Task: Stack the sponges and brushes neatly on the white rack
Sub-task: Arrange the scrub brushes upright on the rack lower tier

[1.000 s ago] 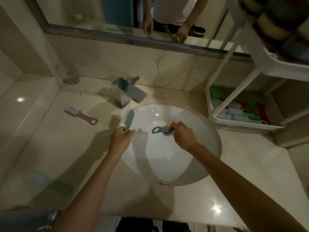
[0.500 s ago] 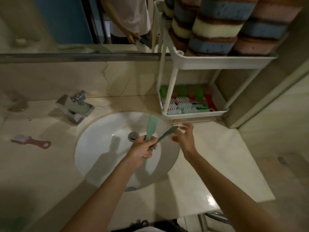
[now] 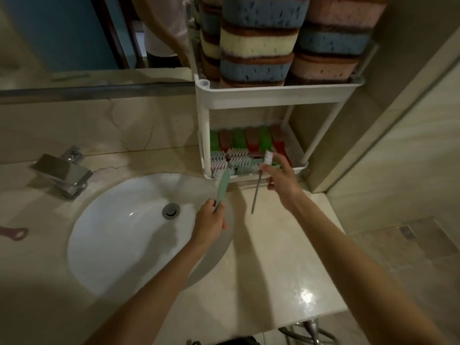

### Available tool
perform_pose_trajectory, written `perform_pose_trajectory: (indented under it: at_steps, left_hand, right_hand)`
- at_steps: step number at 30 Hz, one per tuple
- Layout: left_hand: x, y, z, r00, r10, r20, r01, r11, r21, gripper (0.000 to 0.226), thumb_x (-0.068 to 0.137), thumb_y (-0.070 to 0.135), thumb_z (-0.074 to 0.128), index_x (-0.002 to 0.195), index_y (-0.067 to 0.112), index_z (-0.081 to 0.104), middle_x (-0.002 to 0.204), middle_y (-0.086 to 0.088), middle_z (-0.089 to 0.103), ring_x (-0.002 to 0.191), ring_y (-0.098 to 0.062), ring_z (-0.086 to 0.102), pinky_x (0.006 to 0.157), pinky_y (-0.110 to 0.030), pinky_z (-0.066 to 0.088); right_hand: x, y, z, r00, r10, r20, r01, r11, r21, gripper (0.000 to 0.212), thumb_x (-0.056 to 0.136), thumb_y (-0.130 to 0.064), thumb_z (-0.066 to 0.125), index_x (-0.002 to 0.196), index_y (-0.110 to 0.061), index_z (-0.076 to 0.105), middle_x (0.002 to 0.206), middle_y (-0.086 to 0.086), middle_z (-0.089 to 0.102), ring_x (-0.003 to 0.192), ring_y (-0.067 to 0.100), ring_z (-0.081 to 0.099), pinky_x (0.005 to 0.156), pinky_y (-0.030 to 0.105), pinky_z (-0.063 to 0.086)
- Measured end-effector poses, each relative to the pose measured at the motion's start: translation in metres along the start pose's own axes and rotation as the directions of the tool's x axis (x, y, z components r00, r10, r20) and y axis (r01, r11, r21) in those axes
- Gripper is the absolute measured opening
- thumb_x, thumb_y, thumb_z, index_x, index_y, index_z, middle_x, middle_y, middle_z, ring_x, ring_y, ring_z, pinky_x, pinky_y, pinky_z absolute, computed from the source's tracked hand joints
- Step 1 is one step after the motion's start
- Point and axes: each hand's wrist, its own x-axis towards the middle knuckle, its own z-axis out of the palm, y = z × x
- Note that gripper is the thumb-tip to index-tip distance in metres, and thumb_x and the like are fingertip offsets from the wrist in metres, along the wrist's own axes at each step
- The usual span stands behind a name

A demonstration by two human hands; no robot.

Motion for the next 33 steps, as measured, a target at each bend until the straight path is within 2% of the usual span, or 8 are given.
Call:
perform_pose_trajectory:
  at_steps: [2, 4, 7, 10, 12, 23, 29, 33]
  left_hand:
    - [0.010, 0.006, 0.003, 0.993, 0.098, -0.060, -0.093, 0.992, 0.084, 0.029, 0.097, 0.023, 0.040, 0.069, 0.014, 0.041, 0.056, -0.003, 0.046, 0.048, -0.015, 0.043, 0.046, -0.021, 0.037]
    - [0.020, 0.017, 0.008, 0.987, 0.140, -0.073, -0.135, 0.988, 0.072, 0.033, 0.097, 0.025, 0.041, 0.065, 0.018, 0.040, 0.058, -0.003, 0.044, 0.055, -0.019, 0.044, 0.057, -0.031, 0.036]
    - [0.032, 0.033, 0.014, 0.985, 0.138, -0.103, -0.133, 0.989, 0.059, 0.033, 0.099, 0.028, 0.037, 0.078, 0.007, 0.051, 0.064, -0.003, 0.048, 0.065, -0.021, 0.047, 0.064, -0.031, 0.035]
    - [0.042, 0.041, 0.021, 0.983, 0.121, -0.137, -0.117, 0.993, 0.034, 0.037, 0.100, 0.031, 0.032, 0.084, 0.004, 0.052, 0.073, -0.008, 0.053, 0.071, -0.023, 0.048, 0.068, -0.032, 0.036]
    - [0.050, 0.042, 0.025, 0.984, 0.107, -0.145, -0.106, 0.994, 0.017, 0.037, 0.101, 0.030, 0.032, 0.076, 0.008, 0.048, 0.075, -0.011, 0.053, 0.071, -0.023, 0.048, 0.068, -0.032, 0.035]
    - [0.064, 0.038, 0.042, 0.968, 0.155, -0.196, -0.134, 0.984, 0.113, 0.032, 0.100, 0.029, 0.035, 0.074, 0.013, 0.041, 0.059, -0.002, 0.040, 0.060, -0.020, 0.044, 0.059, -0.033, 0.031]
    - [0.076, 0.040, 0.046, 0.963, 0.168, -0.210, -0.164, 0.986, 0.039, 0.033, 0.097, 0.024, 0.045, 0.066, 0.021, 0.035, 0.057, -0.001, 0.041, 0.053, -0.015, 0.043, 0.058, -0.032, 0.037]
    - [0.082, 0.044, 0.050, 0.981, 0.133, -0.143, -0.145, 0.986, -0.082, 0.026, 0.099, 0.016, 0.039, 0.073, 0.021, 0.034, 0.056, -0.005, 0.048, 0.030, -0.005, 0.042, 0.031, -0.020, 0.032]
  right_hand:
    - [0.027, -0.021, -0.011, 0.990, -0.132, 0.049, 0.139, 0.974, -0.178, 0.043, 0.087, -0.008, 0.059, 0.128, -0.013, 0.045, 0.108, 0.011, 0.060, 0.078, 0.015, 0.059, 0.055, 0.017, 0.049]
    - [0.054, -0.037, -0.016, 0.963, -0.243, 0.112, 0.268, 0.870, -0.414, 0.051, 0.086, -0.012, 0.062, 0.133, -0.012, 0.043, 0.126, 0.015, 0.057, 0.106, 0.028, 0.060, 0.085, 0.035, 0.054]
    - [0.083, -0.051, -0.015, 0.900, -0.339, 0.273, 0.421, 0.515, -0.747, 0.055, 0.089, -0.018, 0.059, 0.140, -0.018, 0.037, 0.136, 0.013, 0.052, 0.120, 0.033, 0.053, 0.099, 0.037, 0.042]
    - [0.105, -0.048, -0.015, 0.853, -0.283, 0.438, 0.507, 0.258, -0.822, 0.056, 0.093, -0.017, 0.052, 0.144, -0.022, 0.029, 0.146, 0.012, 0.040, 0.128, 0.034, 0.044, 0.105, 0.037, 0.036]
    - [0.118, -0.040, -0.016, 0.839, -0.216, 0.500, 0.538, 0.184, -0.823, 0.055, 0.095, -0.016, 0.047, 0.145, -0.027, 0.026, 0.153, 0.010, 0.027, 0.136, 0.032, 0.033, 0.111, 0.035, 0.029]
    - [0.134, 0.003, -0.034, 0.809, -0.096, 0.580, 0.585, 0.027, -0.811, 0.051, 0.092, -0.022, 0.054, 0.139, -0.030, 0.036, 0.141, 0.015, 0.040, 0.120, 0.035, 0.050, 0.096, 0.037, 0.044]
    - [0.130, 0.003, -0.034, 0.810, -0.148, 0.568, 0.582, 0.083, -0.809, 0.038, 0.097, -0.023, 0.043, 0.134, -0.027, 0.046, 0.131, 0.017, 0.048, 0.116, 0.035, 0.051, 0.095, 0.042, 0.047]
    - [0.123, 0.000, -0.031, 0.837, -0.204, 0.507, 0.543, 0.194, -0.817, 0.042, 0.091, -0.014, 0.049, 0.131, -0.024, 0.051, 0.134, 0.017, 0.047, 0.118, 0.035, 0.052, 0.097, 0.040, 0.046]
